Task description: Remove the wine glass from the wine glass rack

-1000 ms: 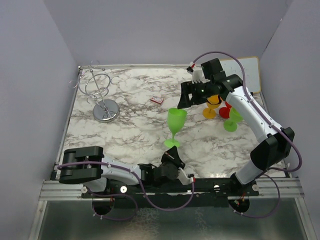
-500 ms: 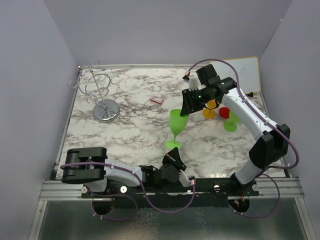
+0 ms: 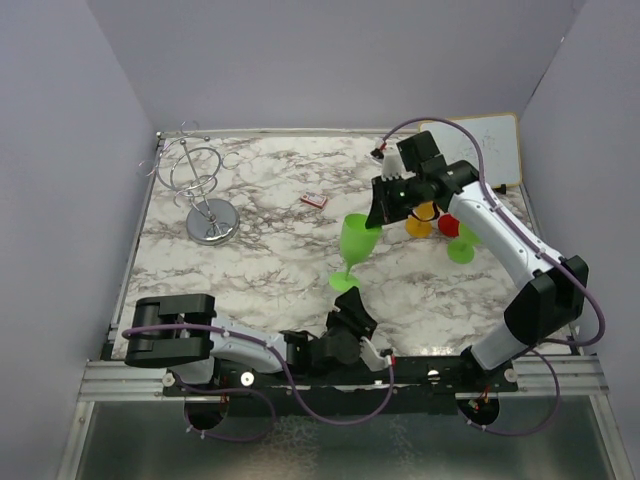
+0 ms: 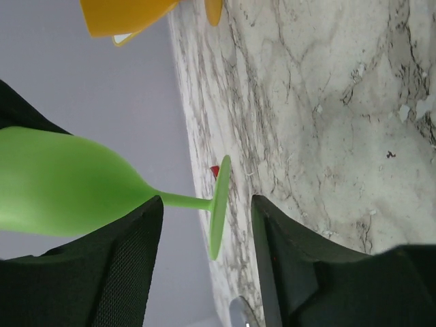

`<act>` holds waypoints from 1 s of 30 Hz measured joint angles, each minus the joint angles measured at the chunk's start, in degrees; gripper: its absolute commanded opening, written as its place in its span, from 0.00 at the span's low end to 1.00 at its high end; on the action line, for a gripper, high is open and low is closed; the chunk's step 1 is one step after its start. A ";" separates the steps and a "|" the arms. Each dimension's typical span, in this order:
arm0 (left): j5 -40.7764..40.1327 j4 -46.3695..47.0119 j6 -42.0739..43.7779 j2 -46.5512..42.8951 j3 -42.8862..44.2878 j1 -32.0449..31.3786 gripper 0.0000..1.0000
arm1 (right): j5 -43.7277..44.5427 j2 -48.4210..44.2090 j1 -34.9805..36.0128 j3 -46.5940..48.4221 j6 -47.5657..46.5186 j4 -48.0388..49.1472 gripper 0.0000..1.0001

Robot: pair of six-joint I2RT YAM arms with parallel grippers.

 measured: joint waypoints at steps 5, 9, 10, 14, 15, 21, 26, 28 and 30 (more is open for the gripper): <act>0.00 0.22 -2.21 -1.46 0.09 0.04 0.98 | 3.17 -3.93 0.00 -2.93 1.99 4.31 0.01; 0.15 0.17 -4.22 -4.72 0.09 0.04 0.99 | 7.26 -6.67 0.00 -3.98 3.78 7.39 0.01; 0.22 0.17 -4.70 -5.73 0.09 0.04 0.99 | 8.46 -7.15 0.00 -4.11 4.11 8.22 0.01; 1.20 -0.39 -6.86 -10.82 0.07 0.04 0.99 | 14.80 -9.49 -0.26 -5.40 6.51 11.47 0.01; 1.62 -0.55 -7.41 -12.35 0.07 0.04 0.99 | 16.55 -10.23 -0.35 -5.99 7.17 12.22 0.01; 4.22 -1.14 -11.10 -21.73 -0.11 1.16 0.99 | 27.15 -17.64 -1.11 -13.07 11.15 18.34 0.01; 6.58 -1.29 -14.47 -31.61 -0.55 4.83 0.99 | 32.96 -24.72 -1.20 -20.02 13.09 23.34 0.01; 7.48 -1.33 -16.00 -34.99 -0.76 6.56 0.99 | 34.10 -26.25 -1.20 -21.49 13.35 24.59 0.01; 8.46 -1.40 -17.66 -38.07 -0.81 8.48 0.99 | 34.42 -26.67 -1.20 -22.05 13.53 25.55 0.01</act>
